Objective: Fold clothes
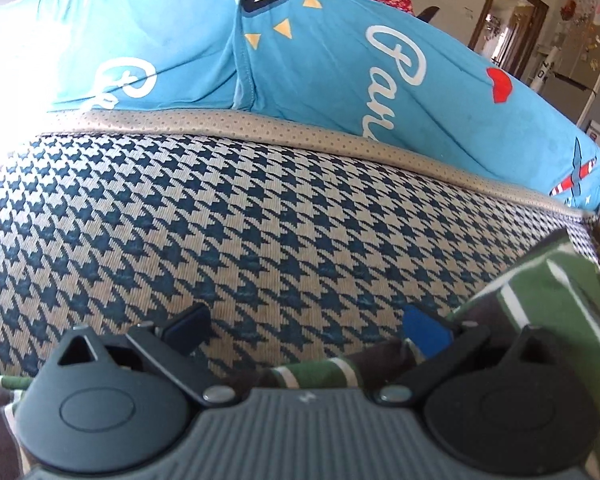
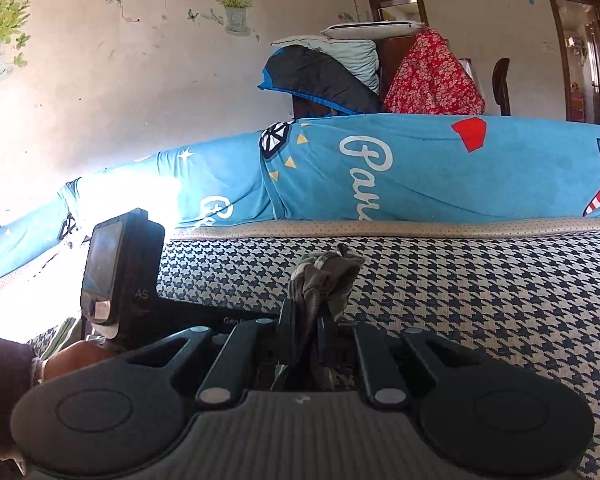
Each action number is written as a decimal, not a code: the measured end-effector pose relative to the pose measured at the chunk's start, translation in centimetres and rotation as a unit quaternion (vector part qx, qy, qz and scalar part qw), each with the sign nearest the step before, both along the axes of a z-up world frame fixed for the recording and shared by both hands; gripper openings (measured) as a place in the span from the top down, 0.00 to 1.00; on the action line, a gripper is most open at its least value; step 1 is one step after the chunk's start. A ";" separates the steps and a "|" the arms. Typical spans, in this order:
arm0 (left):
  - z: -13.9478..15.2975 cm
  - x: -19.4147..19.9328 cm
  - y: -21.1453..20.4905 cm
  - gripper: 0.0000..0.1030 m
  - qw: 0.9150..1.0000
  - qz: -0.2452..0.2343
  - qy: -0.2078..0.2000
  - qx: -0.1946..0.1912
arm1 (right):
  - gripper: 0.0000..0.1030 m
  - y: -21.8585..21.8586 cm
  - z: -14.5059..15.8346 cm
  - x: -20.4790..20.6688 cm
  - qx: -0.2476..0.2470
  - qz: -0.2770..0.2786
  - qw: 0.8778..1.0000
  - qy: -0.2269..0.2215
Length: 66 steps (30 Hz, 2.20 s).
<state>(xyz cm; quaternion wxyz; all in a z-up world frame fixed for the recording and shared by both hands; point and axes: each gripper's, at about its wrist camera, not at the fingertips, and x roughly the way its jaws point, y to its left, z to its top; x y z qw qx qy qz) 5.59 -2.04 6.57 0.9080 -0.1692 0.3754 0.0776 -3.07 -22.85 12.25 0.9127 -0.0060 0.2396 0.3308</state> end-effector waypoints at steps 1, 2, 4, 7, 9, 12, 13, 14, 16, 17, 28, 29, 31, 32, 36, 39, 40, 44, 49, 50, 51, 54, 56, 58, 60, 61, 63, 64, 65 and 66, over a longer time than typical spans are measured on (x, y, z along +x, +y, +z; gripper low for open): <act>0.4 0.2 0.5 0.00 1.000 0.006 0.002 -0.004 | 0.89 0.3 0.0 -0.2 -0.004 0.007 1.000 -0.003; 0.6 0.2 0.9 0.00 1.000 0.012 0.002 -0.002 | 0.89 0.6 0.1 -0.3 -0.008 0.014 1.000 -0.007; 1.1 0.0 1.8 0.00 1.000 0.015 -0.006 -0.002 | 0.89 1.3 0.1 -0.7 -0.016 0.028 0.999 -0.013; 2.3 -1.0 3.4 0.00 1.000 0.018 -0.016 -0.006 | 0.89 2.4 -0.1 -1.4 -0.031 0.047 0.998 -0.019; 2.7 -2.1 4.3 0.00 1.000 0.016 -0.017 -0.005 | 0.89 3.3 -0.3 -1.7 -0.040 0.060 0.997 -0.021; 3.3 -4.9 5.4 0.00 1.000 0.011 -0.014 0.013 | 0.89 4.7 -0.5 -2.5 -0.055 0.076 0.995 -0.028; 3.5 -5.8 5.7 0.00 1.000 0.007 -0.014 0.017 | 0.89 5.1 -0.7 -2.7 -0.060 0.081 0.994 -0.029; 3.8 -6.7 6.2 0.00 1.000 0.003 -0.014 0.019 | 0.89 5.6 -0.9 -3.0 -0.066 0.086 0.994 -0.030; 4.1 -8.6 6.9 0.00 1.000 0.003 -0.008 0.022 | 0.89 6.6 -1.3 -3.5 -0.079 0.094 0.992 -0.034; 4.1 -9.7 7.3 0.00 1.000 0.003 -0.006 0.023 | 0.89 7.1 -1.4 -3.7 -0.085 0.096 0.991 -0.035; 2.8 -13.6 9.1 0.00 1.000 0.012 -0.017 -0.010 | 0.81 12.2 -5.3 -4.5 -0.155 0.137 0.978 -0.025; 2.9 -13.6 9.1 0.00 1.000 0.011 -0.022 -0.012 | 0.74 12.5 -5.5 -4.4 -0.158 0.143 0.977 -0.019; 3.0 -13.4 9.1 0.00 0.999 0.007 -0.023 -0.024 | 0.62 12.7 -5.7 -4.4 -0.157 0.158 0.975 -0.011; 3.0 -13.4 9.2 0.00 0.999 0.007 -0.024 -0.030 | 0.57 12.7 -5.8 -4.5 -0.154 0.164 0.974 -0.008; 3.2 -13.4 9.5 0.00 0.999 0.010 -0.027 -0.044 | 0.55 12.3 -5.3 -4.2 -0.129 0.185 0.974 0.011; 3.2 -13.2 9.7 0.00 0.998 0.015 -0.027 -0.049 | 0.55 11.6 -4.8 -3.2 -0.084 0.171 0.981 0.022; 3.2 -13.2 9.8 0.00 0.998 0.016 -0.026 -0.051 | 0.55 11.4 -4.6 -2.9 -0.071 0.160 0.984 0.017; 3.2 -13.2 10.2 0.00 0.998 0.027 -0.022 -0.043 | 0.55 11.2 -4.0 -1.0 -0.054 0.101 0.993 0.008; 3.0 -13.2 11.0 0.00 0.999 0.039 -0.005 -0.030 | 0.62 11.7 -4.7 0.7 -0.071 0.050 0.996 0.028; 3.0 -13.3 11.2 0.00 0.999 0.040 -0.004 -0.033 | 0.62 11.8 -4.9 0.9 -0.074 0.046 0.996 0.033; 3.0 -13.3 11.4 0.00 0.998 0.041 -0.003 -0.037 | 0.63 11.9 -5.1 1.0 -0.077 0.042 0.995 0.036; 3.0 -13.5 11.7 0.00 0.998 0.044 -0.002 -0.042 | 0.63 12.1 -5.8 0.8 -0.090 0.035 0.995 0.040; 2.9 -13.5 11.8 0.00 0.998 0.043 -0.001 -0.044 | 0.63 12.4 -6.3 0.9 -0.098 0.033 0.994 0.043; 2.9 -13.5 11.7 0.00 0.998 0.042 0.000 -0.044 | 0.63 12.9 -6.9 1.2 -0.103 0.032 0.993 0.050; 2.9 -13.5 11.6 0.00 0.998 0.041 0.000 -0.041 | 0.63 13.5 -7.5 1.4 -0.109 0.032 0.992 0.058; 2.8 -13.5 11.6 0.00 0.998 0.041 0.001 -0.041 | 0.63 13.7 -7.8 1.4 -0.114 0.032 0.991 0.057; 2.7 -13.4 11.6 0.00 0.998 0.041 0.003 -0.045 | 0.62 14.2 -8.3 1.4 -0.121 0.031 0.991 0.051; 2.7 -13.4 11.6 0.00 0.998 0.041 0.005 -0.046 | 0.61 14.3 -8.4 1.4 -0.123 0.031 0.991 0.048; 2.6 -13.3 11.6 0.00 0.998 0.042 0.005 -0.045 | 0.60 14.5 -8.6 1.3 -0.125 0.032 0.991 0.044; 2.6 -13.3 11.5 0.00 0.998 0.043 0.005 -0.043 | 0.60 14.6 -8.6 1.3 -0.128 0.033 0.990 0.042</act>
